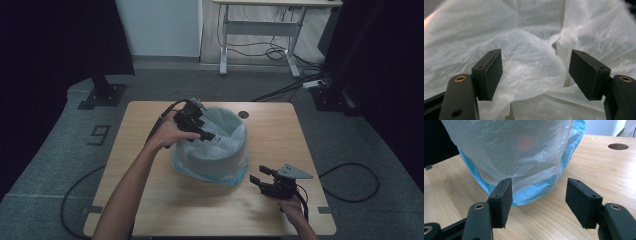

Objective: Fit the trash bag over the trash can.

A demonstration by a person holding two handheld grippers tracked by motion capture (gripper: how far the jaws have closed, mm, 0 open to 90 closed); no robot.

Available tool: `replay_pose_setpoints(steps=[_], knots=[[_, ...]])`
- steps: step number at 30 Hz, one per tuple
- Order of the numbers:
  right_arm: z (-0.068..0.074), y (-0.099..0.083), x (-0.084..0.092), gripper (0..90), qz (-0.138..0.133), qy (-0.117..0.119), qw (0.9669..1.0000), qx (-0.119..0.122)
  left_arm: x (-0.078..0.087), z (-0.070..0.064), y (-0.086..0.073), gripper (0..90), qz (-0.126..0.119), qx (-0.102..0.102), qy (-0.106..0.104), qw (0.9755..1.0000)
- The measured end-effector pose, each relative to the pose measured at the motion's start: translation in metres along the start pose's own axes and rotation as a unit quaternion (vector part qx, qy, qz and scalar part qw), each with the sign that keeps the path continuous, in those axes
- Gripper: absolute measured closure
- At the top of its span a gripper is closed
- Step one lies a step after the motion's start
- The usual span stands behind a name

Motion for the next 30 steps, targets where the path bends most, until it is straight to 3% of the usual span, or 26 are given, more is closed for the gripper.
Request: replay_pose_setpoints(steps=[2, 11, 15, 21, 22, 23, 30], knots=[[0.000, -0.001, -0.001, 37.4, 0.001, 0.000, 1.0000, 0.000, -0.008, -0.004, -0.002, 27.1, 0.024, -0.006, 0.000, 0.9997], [-0.004, 0.000, 0.004, 37.2, -0.004, -0.006, 1.0000, -0.002, -0.028, -0.010, -0.003, 27.0, 0.076, -0.022, 0.017, 0.9967], [-0.004, 0.000, 0.005, 37.1, -0.003, -0.007, 1.0000, 0.000, -0.032, -0.010, -0.003, 26.9, 0.081, -0.024, 0.019, 0.9963], [-0.007, 0.001, 0.007, 37.0, -0.007, -0.012, 0.9999, -0.004, -0.023, -0.012, 0.002, 26.9, 0.038, -0.017, 0.014, 0.9990], [-0.007, 0.001, 0.007, 37.0, -0.007, -0.012, 0.9999, -0.004, -0.019, -0.012, 0.002, 26.9, 0.027, -0.017, 0.015, 0.9994], [-0.008, 0.001, 0.007, 37.0, -0.007, -0.013, 0.9999, -0.004, -0.011, -0.012, 0.004, 26.9, 0.000, -0.014, 0.015, 0.9998], [-0.007, 0.002, 0.007, 36.9, -0.008, -0.013, 0.9999, -0.003, 0.016, -0.016, 0.001, 26.9, -0.073, -0.005, 0.010, 0.9973]])
Point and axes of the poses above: each handheld gripper's, and its own axes: x roughly backward along the jaws, y roughly out of its top, z roughly to its left, the point moved 8 cm from there along -x, roughly forward along the jaws, and after that the axes turned 2 degrees about x, right-handed, at the moved point
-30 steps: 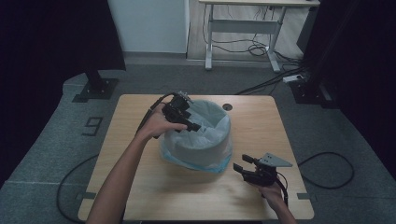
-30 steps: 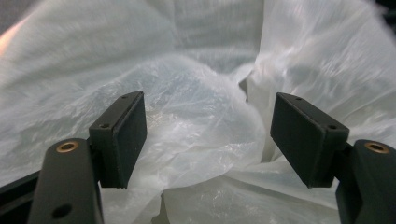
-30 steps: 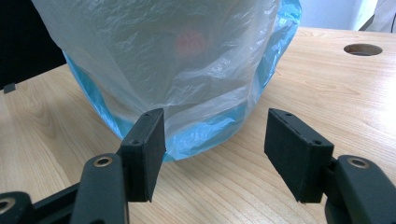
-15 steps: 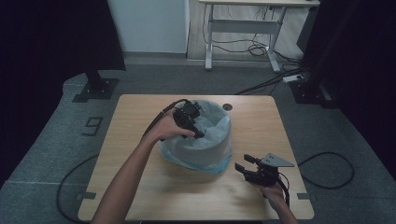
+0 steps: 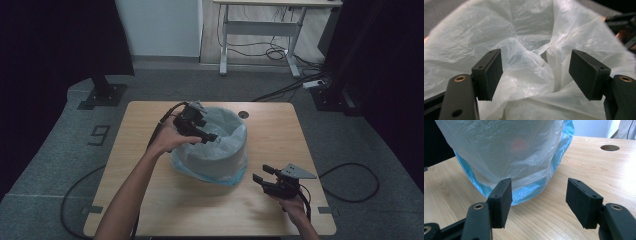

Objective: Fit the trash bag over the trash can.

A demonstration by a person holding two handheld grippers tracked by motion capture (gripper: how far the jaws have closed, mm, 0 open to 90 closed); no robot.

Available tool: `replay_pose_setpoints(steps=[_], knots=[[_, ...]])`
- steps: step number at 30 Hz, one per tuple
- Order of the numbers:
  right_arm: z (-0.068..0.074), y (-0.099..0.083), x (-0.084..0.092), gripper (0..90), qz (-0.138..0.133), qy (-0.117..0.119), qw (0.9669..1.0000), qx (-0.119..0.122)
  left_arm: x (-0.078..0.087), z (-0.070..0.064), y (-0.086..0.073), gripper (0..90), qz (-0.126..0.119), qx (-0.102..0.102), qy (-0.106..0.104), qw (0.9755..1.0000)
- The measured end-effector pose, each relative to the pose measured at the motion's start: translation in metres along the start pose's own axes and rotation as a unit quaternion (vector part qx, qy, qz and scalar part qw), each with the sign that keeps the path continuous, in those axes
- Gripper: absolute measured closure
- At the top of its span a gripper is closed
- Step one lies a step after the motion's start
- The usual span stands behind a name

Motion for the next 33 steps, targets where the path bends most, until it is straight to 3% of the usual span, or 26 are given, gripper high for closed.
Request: replay_pose_setpoints(steps=[7, 10, 14, 19, 20, 28, 33], knots=[[-0.001, 0.000, 0.000, 36.9, 0.000, -0.001, 1.0000, -0.002, 0.016, -0.005, -0.011, 26.5, -0.021, 0.000, -0.001, 0.9998], [-0.001, -0.001, 0.000, 36.9, 0.001, -0.001, 1.0000, -0.002, 0.030, -0.008, -0.018, 26.5, -0.052, 0.007, 0.000, 0.9986], [-0.002, 0.000, 0.001, 36.9, 0.000, -0.004, 1.0000, -0.003, 0.042, -0.011, -0.027, 26.2, -0.068, 0.011, 0.001, 0.9976], [-0.002, -0.001, 0.001, 36.9, 0.001, -0.004, 1.0000, -0.003, 0.053, -0.013, -0.040, 25.9, -0.078, 0.012, 0.007, 0.9969], [-0.003, -0.001, 0.001, 36.8, 0.000, -0.005, 1.0000, -0.003, 0.058, -0.012, -0.048, 25.8, -0.079, 0.013, 0.018, 0.9966], [-0.009, -0.002, 0.004, 36.8, -0.001, -0.012, 0.9999, -0.008, 0.075, -0.011, -0.078, 25.7, -0.091, 0.014, 0.040, 0.9950], [-0.010, -0.003, 0.003, 36.8, 0.001, -0.014, 0.9998, -0.011, 0.079, -0.009, -0.099, 25.6, -0.096, 0.027, 0.043, 0.9941]])
Point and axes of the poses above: each handheld gripper's, and its own axes: x roughly backward along the jaws, y roughly out of its top, z roughly to its left, the point moved 8 cm from there along -x, roughly forward along the jaws, and after that the axes turned 2 degrees about x, right-handed, at the moved point
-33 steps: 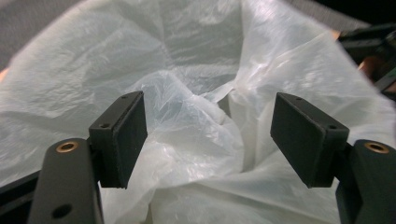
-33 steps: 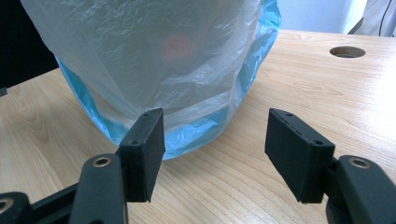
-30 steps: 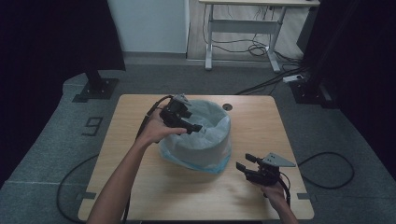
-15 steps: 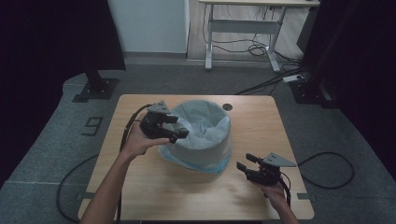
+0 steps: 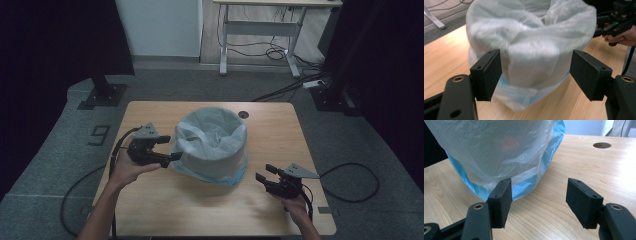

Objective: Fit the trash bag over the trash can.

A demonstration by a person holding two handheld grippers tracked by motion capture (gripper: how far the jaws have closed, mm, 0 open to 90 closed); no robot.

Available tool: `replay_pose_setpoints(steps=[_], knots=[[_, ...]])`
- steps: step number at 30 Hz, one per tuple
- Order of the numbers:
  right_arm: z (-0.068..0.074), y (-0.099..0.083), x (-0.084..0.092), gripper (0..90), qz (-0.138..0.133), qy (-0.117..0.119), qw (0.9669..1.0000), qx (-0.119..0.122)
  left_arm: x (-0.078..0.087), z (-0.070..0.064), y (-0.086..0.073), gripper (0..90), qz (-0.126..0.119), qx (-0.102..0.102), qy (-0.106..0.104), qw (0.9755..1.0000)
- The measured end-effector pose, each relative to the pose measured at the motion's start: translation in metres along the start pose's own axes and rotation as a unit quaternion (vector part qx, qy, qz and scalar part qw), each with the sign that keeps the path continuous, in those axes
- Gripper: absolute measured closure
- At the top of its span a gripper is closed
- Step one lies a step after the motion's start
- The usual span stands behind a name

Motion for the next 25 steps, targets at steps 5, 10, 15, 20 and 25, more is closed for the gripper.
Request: replay_pose_setpoints(steps=[5, 10, 15, 20, 25], knots=[[-0.001, -0.002, -0.001, 36.8, 0.003, -0.002, 1.0000, 0.000, 0.002, 0.006, -0.021, 25.5, 0.000, 0.013, 0.005, 0.9999], [-0.002, -0.003, -0.001, 36.7, 0.005, -0.004, 1.0000, 0.000, 0.000, 0.011, -0.038, 25.5, 0.002, 0.025, 0.007, 0.9997], [-0.003, -0.004, -0.002, 36.7, 0.007, -0.005, 1.0000, 0.000, -0.003, 0.015, -0.049, 25.5, 0.005, 0.034, 0.008, 0.9994], [-0.003, -0.004, -0.001, 36.6, 0.006, -0.005, 1.0000, 0.000, -0.004, 0.015, -0.048, 25.5, 0.004, 0.034, 0.007, 0.9994], [-0.005, -0.004, -0.001, 36.3, 0.006, -0.009, 0.9999, 0.001, -0.007, 0.017, -0.051, 25.5, 0.005, 0.036, 0.018, 0.9992]])
Point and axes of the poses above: each handheld gripper's, and its own axes: x roughly backward along the jaws, y roughly out of its top, z roughly to its left, the point moved 8 cm from there along -x, roughly forward along the jaws, and after that the axes turned 2 degrees about x, right-handed, at the moved point
